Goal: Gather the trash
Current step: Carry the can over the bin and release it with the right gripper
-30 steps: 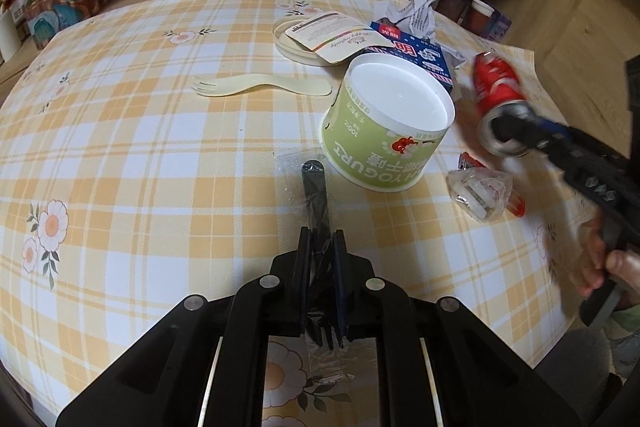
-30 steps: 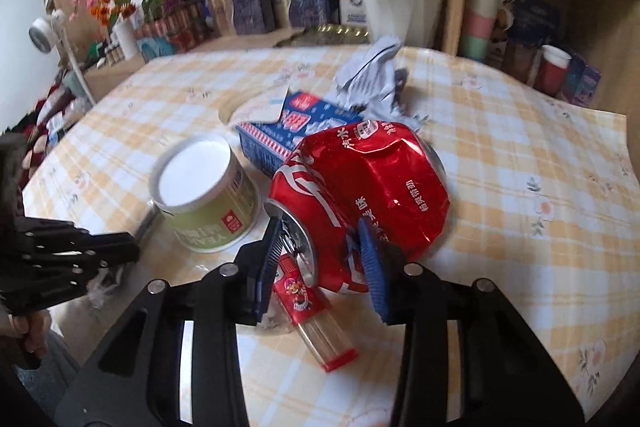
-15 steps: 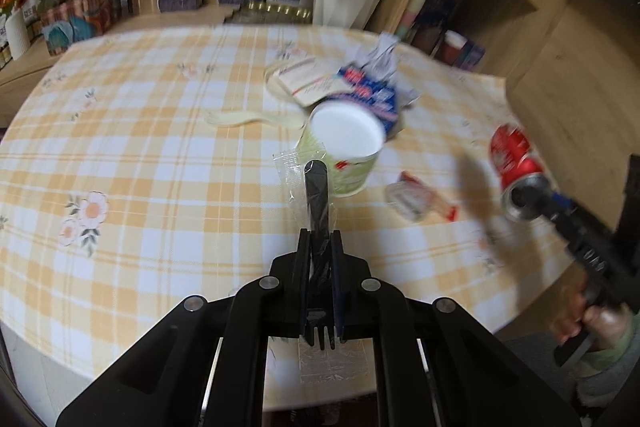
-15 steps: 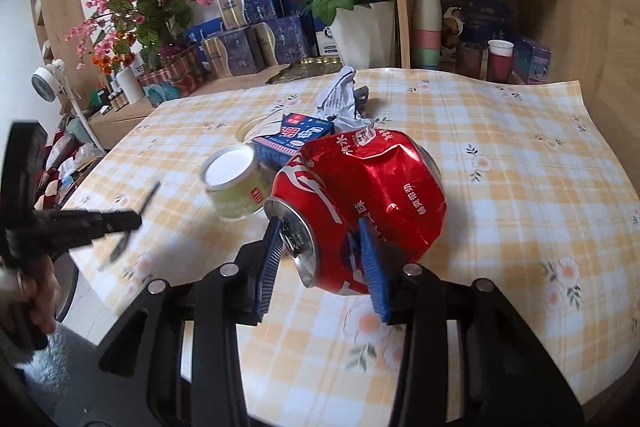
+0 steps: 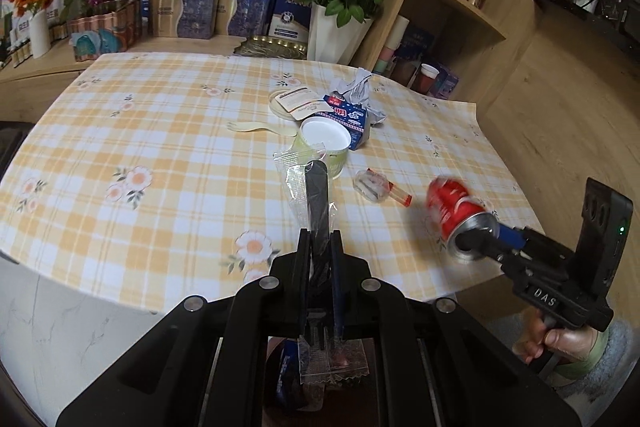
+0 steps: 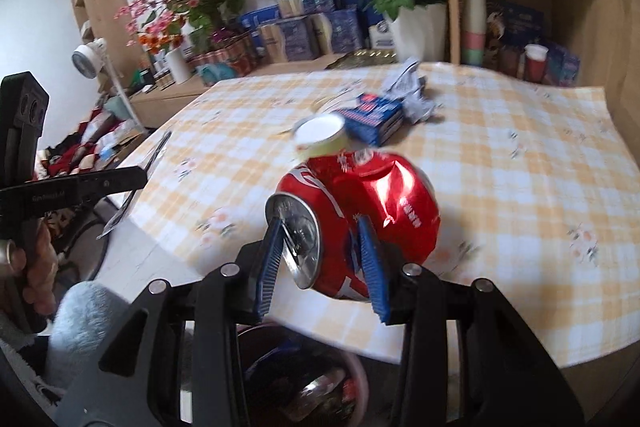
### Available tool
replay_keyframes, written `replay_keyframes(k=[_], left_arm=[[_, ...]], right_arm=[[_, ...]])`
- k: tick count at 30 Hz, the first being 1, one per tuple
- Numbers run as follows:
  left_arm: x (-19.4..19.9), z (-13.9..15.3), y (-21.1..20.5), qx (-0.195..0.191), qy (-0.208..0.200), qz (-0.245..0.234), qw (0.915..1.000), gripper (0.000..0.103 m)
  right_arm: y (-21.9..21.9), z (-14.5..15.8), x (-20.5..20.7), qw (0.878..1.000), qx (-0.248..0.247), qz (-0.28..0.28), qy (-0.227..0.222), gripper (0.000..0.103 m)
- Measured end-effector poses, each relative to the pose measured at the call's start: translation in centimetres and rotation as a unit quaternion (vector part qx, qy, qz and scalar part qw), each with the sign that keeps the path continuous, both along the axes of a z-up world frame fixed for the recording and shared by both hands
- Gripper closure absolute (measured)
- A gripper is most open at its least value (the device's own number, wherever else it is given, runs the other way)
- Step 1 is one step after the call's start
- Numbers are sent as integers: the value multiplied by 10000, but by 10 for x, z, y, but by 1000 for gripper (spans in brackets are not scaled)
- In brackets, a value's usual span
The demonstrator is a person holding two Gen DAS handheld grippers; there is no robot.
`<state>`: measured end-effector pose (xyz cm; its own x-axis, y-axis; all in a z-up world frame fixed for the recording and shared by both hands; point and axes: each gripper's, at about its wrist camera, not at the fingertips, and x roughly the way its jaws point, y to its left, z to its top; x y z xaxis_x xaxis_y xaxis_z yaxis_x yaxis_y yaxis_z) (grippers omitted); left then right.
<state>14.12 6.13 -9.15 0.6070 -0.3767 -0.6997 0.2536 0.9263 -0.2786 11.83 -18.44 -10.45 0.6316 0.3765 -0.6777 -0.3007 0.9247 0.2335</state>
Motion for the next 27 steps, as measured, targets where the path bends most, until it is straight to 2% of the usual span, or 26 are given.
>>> replay_keyframes(k=[4, 11, 15, 20, 24, 26, 27], left_arm=[[-19, 1, 9, 91, -71, 7, 9999, 93], [-37, -14, 15, -24, 26, -20, 10000, 93], [-39, -16, 13, -73, -1, -72, 9999, 93], [-43, -17, 12, -105, -63, -99, 9999, 93], [-44, -24, 14, -105, 49, -118, 9999, 93], [-43, -27, 19, -135, 98, -93, 9998, 93], [-43, -27, 21, -161, 126, -84, 9998, 93]], right_arm=[[10, -11, -20, 9982, 370, 195, 419, 64], [25, -40, -50, 9924, 492, 373, 1063, 64], [30, -57, -51, 9866, 422, 402, 1522, 64], [28, -67, -47, 9827, 472, 322, 1761, 63], [27, -75, -45, 9795, 481, 226, 1942, 61], [27, -77, -45, 9789, 464, 160, 1983, 55], [25, -77, -43, 9792, 447, 138, 1975, 45]])
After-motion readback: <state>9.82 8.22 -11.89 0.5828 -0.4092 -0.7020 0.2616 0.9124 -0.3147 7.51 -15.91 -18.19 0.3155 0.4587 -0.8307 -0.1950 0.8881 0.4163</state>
